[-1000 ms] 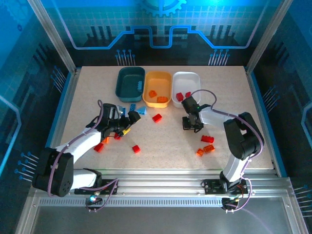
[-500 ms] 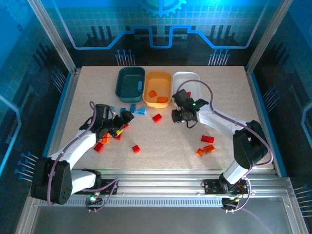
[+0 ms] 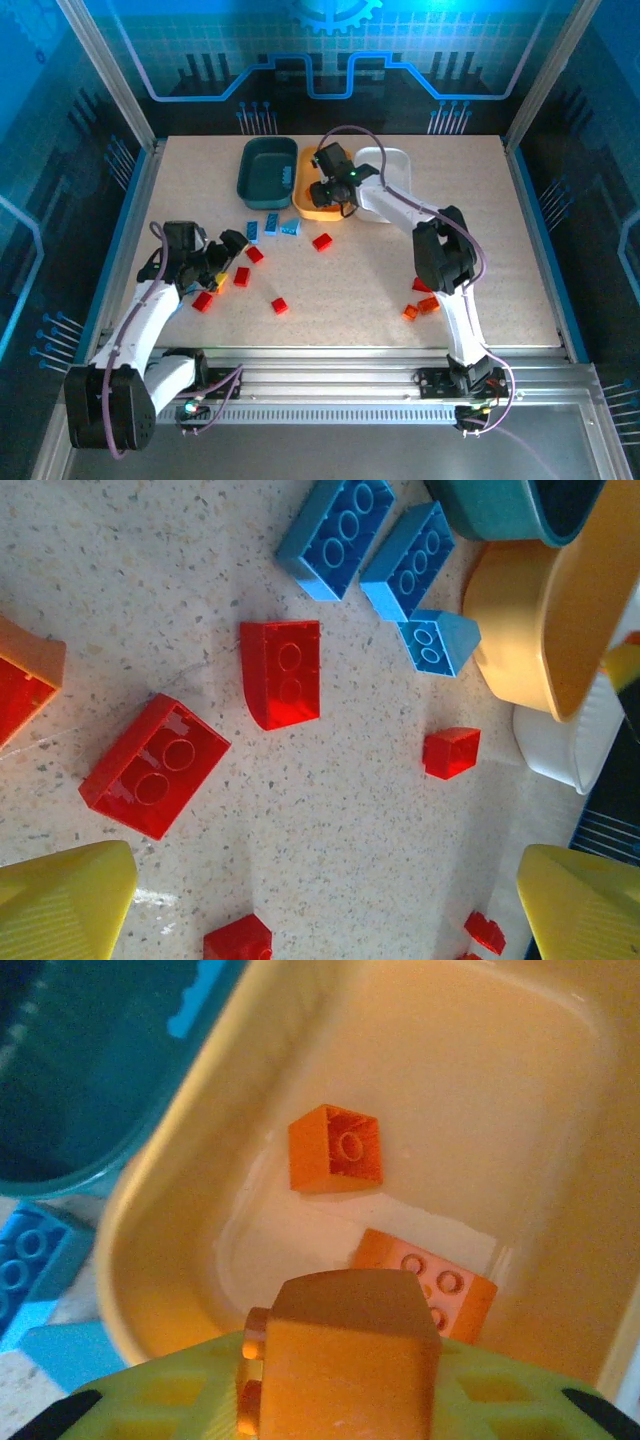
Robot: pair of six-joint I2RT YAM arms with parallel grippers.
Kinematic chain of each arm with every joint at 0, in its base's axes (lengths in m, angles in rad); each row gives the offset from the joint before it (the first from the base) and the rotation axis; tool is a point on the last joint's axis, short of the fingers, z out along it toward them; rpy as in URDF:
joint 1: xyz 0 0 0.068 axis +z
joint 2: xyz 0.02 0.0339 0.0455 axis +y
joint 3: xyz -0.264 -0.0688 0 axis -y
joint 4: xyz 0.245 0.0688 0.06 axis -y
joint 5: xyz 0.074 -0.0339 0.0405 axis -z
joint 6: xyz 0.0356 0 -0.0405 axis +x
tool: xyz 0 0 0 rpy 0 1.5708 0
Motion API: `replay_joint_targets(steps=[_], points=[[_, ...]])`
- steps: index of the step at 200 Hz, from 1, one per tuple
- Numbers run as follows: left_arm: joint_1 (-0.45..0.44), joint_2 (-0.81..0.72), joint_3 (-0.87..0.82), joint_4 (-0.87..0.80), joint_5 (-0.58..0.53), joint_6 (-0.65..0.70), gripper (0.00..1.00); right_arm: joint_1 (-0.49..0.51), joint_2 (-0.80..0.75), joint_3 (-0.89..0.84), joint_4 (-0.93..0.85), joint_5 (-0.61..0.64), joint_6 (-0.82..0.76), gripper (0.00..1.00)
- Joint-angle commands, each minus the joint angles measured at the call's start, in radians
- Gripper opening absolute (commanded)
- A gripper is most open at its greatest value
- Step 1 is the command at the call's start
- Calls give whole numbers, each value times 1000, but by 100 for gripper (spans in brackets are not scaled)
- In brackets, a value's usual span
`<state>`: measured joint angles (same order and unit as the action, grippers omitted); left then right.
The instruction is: Sort the legos into containers by color
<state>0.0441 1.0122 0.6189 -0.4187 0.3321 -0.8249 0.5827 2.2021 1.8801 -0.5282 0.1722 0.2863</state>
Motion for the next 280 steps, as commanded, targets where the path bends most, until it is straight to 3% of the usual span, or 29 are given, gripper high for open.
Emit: replay_joint_targets(steps=[1, 42, 57, 91, 116, 139, 158, 195, 244, 280], points=[[8, -11, -9, -43, 43, 38, 99, -11, 41, 77, -41, -20, -7, 45], [7, -32, -21, -45, -21, 18, 99, -6, 22, 101, -37, -39, -12, 67], [-25, -38, -30, -41, -41, 13, 98, -3, -29, 69, -27, -34, -12, 68], [-217, -15, 22, -158, -254, 20, 96, 16, -211, -126, 35, -45, 15, 68], [-245, -46, 9, -206, -349, 2, 96, 76, -345, -336, 74, -101, 71, 68], [-218, -83, 1, -207, -384, -7, 99, 203, -396, -470, 46, -107, 134, 70], [-146, -43, 16, -202, -336, -23, 99, 316, -403, -529, 26, -113, 192, 74], [23, 9, 62, -216, -222, -53, 99, 479, -299, -472, -42, -126, 221, 77], [89, -84, 68, -257, -212, -56, 99, 534, -94, -302, -116, -94, 217, 73], [96, -122, 37, -258, -184, -35, 99, 534, -28, -244, -175, -23, 216, 57]])
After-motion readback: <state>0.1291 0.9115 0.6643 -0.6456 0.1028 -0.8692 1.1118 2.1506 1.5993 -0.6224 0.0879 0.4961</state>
